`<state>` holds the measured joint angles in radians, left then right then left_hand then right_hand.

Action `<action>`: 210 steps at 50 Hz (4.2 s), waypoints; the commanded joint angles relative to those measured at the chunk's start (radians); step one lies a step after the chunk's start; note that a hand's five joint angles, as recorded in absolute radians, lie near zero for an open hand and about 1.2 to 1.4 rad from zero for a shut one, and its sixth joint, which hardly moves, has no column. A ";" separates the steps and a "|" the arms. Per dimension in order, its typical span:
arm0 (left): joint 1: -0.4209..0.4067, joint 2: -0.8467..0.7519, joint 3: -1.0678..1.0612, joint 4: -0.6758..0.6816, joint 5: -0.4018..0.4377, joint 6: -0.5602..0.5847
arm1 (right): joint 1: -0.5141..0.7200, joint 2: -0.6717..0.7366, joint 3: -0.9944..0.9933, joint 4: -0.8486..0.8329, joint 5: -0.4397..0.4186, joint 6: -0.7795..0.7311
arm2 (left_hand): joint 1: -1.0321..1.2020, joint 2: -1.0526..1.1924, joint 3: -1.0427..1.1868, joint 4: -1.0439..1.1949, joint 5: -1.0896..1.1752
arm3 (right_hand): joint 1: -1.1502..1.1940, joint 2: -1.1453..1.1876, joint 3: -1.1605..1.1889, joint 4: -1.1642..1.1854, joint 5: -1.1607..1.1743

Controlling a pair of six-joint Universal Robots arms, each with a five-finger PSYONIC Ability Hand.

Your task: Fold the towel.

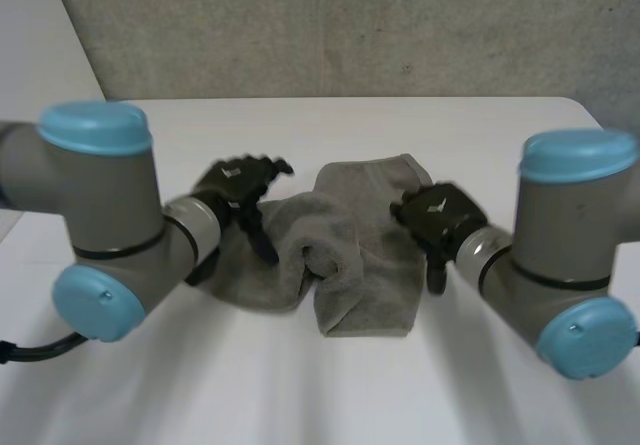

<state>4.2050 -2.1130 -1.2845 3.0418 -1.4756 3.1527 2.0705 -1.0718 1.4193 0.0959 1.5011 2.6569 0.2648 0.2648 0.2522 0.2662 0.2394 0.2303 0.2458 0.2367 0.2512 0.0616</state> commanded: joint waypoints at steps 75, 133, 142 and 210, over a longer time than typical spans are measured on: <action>-0.088 0.111 -0.271 0.037 0.015 0.239 | -0.102 -0.293 0.438 -0.274 -0.025 0.031 | 0.192 0.192 0.205 0.191 0.043 | -0.001 -0.017 -0.008 -0.022 -0.007; 0.065 0.637 -0.291 0.140 -0.078 0.210 | -0.343 -0.496 -0.135 0.246 -0.240 -0.084 | 1.131 1.131 1.144 1.130 0.982 | 1.166 1.150 1.160 1.145 1.160; 0.144 0.524 -0.404 0.038 -0.074 0.227 | -0.307 -0.349 -0.118 0.341 -0.228 -0.343 | 1.131 1.131 1.144 1.130 0.982 | 1.166 1.150 1.160 1.145 1.160; 0.245 0.196 -0.604 0.560 -0.091 0.228 | -0.242 -0.060 0.297 -0.298 -0.111 -0.077 | 1.131 1.131 1.144 1.130 0.982 | 0.466 0.450 0.460 0.445 0.460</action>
<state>4.4484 -1.9110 -1.8848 3.6010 -1.5658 3.3844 1.8283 -1.1408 1.7173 -0.1974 1.3058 2.5442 1.4357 1.4910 1.5512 1.5116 1.4767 0.8014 0.8151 0.8133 0.8150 0.6236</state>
